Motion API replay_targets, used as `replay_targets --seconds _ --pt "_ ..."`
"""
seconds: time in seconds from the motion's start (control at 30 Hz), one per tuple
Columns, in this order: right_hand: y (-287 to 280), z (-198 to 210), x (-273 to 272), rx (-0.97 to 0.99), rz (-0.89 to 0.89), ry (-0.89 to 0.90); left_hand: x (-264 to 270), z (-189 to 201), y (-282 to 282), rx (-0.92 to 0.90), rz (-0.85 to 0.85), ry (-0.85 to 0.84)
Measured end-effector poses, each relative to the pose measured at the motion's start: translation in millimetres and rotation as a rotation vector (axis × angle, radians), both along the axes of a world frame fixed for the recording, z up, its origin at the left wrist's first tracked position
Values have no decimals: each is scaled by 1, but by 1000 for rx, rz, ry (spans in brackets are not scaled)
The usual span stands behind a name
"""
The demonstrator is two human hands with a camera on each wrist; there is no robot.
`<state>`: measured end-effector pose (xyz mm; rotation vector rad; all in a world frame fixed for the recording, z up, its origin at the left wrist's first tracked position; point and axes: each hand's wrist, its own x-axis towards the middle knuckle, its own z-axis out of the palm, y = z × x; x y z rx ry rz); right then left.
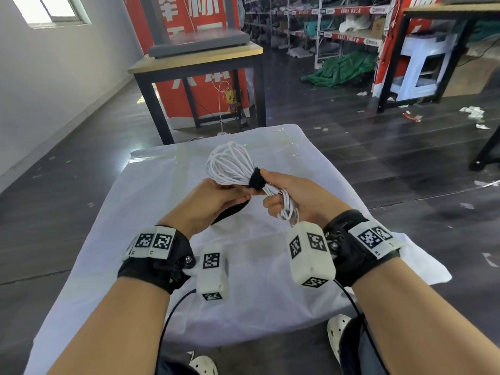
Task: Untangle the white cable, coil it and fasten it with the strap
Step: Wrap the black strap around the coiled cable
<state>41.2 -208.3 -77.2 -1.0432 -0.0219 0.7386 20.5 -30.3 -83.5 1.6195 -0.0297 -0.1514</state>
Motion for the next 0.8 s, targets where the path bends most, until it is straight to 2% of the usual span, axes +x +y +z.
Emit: replay_targets --seconds 0.07,0.13,0.2,0.23,0.37,0.5,0.6,0.73,0.8 --pt "-2 1 -1 -47 -4 -40 2 4 5 -17 65 48" --pt "-5 2 -2 -110 -11 -109 5 10 16 -25 215 76" --pt "-6 1 -4 -164 -18 -172 3 17 25 -96 335 137" --pt "-5 0 -4 -189 -15 -201 2 20 28 -132 344 179" --pt "-2 -2 -6 -250 38 -285 -5 25 25 -157 129 332" --pt "-8 -1 -5 -335 140 -406 -14 31 26 -266 105 307" --pt "-7 -4 -7 -483 212 -499 -14 32 28 -42 42 276" --pt "-2 -7 -8 -629 256 -587 -9 23 15 479 -14 222" --pt "-2 -7 -8 -670 274 -626 -9 20 10 589 -79 201"
